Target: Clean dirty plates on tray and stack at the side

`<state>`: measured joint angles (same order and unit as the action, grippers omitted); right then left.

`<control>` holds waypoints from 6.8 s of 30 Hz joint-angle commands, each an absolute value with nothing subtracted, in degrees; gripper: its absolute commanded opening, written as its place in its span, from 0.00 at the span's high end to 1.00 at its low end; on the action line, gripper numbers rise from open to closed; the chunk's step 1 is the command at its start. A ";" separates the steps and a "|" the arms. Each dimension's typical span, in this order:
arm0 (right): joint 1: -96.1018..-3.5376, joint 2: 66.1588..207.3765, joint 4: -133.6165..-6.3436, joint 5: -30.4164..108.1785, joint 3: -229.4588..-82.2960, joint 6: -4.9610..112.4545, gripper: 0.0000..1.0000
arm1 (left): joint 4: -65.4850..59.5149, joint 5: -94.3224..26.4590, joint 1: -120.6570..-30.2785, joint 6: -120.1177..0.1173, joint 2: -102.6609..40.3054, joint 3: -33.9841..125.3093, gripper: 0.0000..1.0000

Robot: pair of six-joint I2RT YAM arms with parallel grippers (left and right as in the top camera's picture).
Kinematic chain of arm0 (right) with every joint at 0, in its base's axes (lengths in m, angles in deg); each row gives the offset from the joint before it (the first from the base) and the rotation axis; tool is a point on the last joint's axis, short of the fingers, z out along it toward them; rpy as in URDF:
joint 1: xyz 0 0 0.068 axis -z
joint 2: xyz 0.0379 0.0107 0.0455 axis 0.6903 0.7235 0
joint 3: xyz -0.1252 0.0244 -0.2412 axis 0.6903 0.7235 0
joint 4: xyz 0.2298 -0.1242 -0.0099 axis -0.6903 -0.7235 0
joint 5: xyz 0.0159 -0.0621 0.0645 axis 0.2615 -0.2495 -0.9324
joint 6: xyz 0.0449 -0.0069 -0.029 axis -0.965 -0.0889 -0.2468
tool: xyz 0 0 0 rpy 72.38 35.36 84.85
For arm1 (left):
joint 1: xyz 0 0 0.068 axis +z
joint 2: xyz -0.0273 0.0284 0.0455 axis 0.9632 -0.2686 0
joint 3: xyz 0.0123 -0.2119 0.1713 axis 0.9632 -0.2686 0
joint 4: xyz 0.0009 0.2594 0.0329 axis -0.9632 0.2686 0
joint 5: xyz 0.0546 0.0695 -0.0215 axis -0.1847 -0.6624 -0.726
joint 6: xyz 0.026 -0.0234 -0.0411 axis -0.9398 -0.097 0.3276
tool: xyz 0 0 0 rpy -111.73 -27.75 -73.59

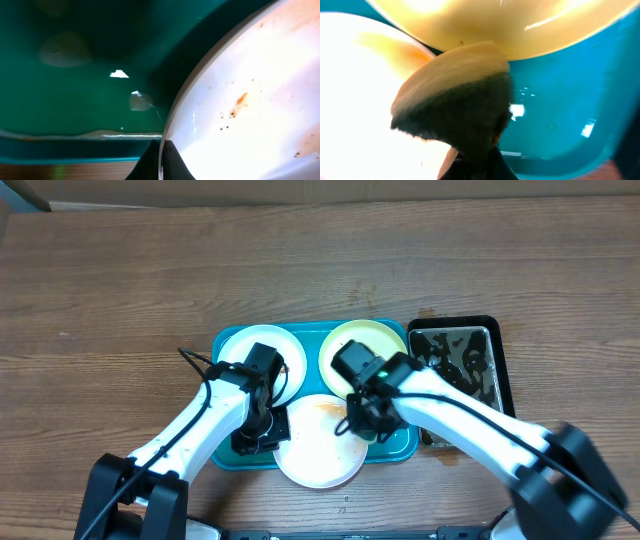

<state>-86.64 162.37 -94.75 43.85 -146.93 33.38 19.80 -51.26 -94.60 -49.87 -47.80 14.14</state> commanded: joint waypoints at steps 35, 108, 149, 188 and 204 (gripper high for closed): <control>-47.32 145.30 -103.34 50.74 -149.57 44.13 0.96 | 29.85 -91.77 -104.24 -55.55 -34.40 34.25 0.96; -47.32 146.48 -104.92 50.72 -149.53 44.17 0.96 | 19.04 -65.51 -46.52 -54.46 -47.56 34.67 0.96; -47.32 154.55 -94.25 46.83 -147.54 55.95 0.87 | 22.66 -50.72 -71.30 -77.06 -50.27 40.72 0.16; -49.15 173.13 -92.61 43.39 -141.57 48.11 0.96 | 18.86 -51.26 -73.82 -82.24 -50.40 40.61 0.19; -49.15 173.13 -92.79 43.42 -141.57 48.13 0.96 | 9.00 -51.48 -73.82 -95.24 -59.45 40.48 0.30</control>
<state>-49.39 171.29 -92.53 37.19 -143.50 48.94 10.25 -51.13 -73.60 -90.70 -56.59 39.83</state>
